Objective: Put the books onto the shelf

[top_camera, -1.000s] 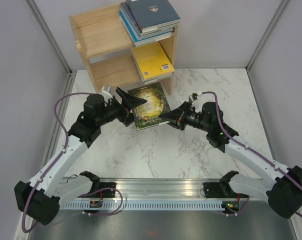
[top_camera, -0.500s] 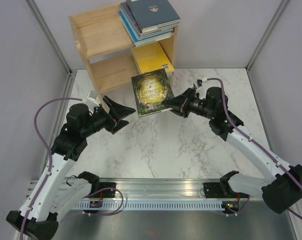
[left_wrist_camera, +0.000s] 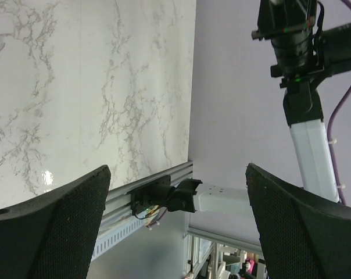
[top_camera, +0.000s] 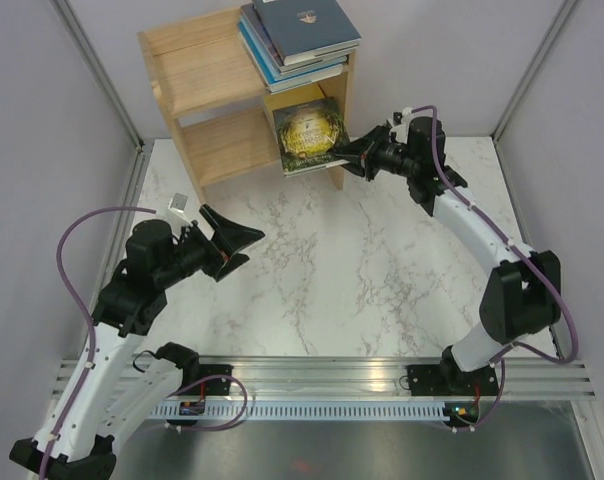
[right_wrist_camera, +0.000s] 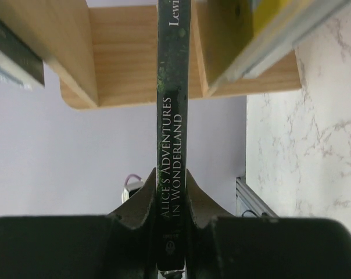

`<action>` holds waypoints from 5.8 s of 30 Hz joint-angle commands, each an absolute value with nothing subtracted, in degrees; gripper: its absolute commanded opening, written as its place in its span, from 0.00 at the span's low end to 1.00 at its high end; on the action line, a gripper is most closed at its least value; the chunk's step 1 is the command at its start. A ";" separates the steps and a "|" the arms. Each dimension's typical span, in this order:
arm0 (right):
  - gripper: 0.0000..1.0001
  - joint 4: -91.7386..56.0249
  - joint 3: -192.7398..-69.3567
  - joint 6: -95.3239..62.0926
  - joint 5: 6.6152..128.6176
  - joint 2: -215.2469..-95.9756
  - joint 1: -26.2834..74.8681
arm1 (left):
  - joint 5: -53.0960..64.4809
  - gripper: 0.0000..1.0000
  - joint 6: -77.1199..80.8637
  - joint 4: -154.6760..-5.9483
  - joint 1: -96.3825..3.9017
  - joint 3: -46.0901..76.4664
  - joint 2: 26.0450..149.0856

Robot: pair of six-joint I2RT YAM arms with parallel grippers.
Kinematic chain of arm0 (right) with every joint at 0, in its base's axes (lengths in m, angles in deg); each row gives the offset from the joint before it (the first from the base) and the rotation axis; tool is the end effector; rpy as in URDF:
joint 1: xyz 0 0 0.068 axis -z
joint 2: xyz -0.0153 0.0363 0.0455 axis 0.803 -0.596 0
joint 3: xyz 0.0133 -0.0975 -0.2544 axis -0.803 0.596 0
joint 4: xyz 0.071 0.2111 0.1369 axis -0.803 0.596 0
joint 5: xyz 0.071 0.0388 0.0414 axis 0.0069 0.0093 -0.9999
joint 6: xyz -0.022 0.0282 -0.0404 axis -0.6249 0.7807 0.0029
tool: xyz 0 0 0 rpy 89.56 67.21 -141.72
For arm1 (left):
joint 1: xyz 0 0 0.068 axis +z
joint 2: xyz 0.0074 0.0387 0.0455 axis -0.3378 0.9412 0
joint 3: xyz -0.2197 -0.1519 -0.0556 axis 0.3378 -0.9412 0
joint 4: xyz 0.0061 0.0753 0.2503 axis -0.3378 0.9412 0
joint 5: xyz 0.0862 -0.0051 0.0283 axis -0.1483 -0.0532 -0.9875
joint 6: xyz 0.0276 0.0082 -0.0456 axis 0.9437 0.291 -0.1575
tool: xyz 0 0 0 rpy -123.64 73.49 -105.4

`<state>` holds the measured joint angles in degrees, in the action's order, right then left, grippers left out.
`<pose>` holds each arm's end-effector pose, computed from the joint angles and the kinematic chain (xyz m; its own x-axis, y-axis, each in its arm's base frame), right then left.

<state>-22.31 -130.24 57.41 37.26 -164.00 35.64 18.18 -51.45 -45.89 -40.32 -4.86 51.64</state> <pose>0.3456 0.1339 0.3545 -0.8344 0.5495 -0.0426 0.0459 0.1463 0.9882 0.1296 -0.0621 0.3574 -0.7142 -0.6364 -0.2914 -0.0136 0.4288 -0.9033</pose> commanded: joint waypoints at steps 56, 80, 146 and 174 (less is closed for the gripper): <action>0.00 -16.87 -139.35 52.60 25.60 -172.09 37.25 | 8.86 1.00 -45.79 -30.75 -39.96 1.47 47.67; 0.00 -15.38 -140.22 49.69 25.77 -177.71 35.32 | 6.75 1.00 -44.56 -30.31 -39.96 2.69 49.86; 0.98 22.23 -126.79 9.36 65.03 -133.17 29.86 | -9.89 1.00 -4.57 -41.26 -36.62 1.06 82.29; 0.98 21.72 -112.54 2.68 67.52 -114.44 29.87 | -4.69 1.00 8.53 -116.80 -18.00 -33.08 90.46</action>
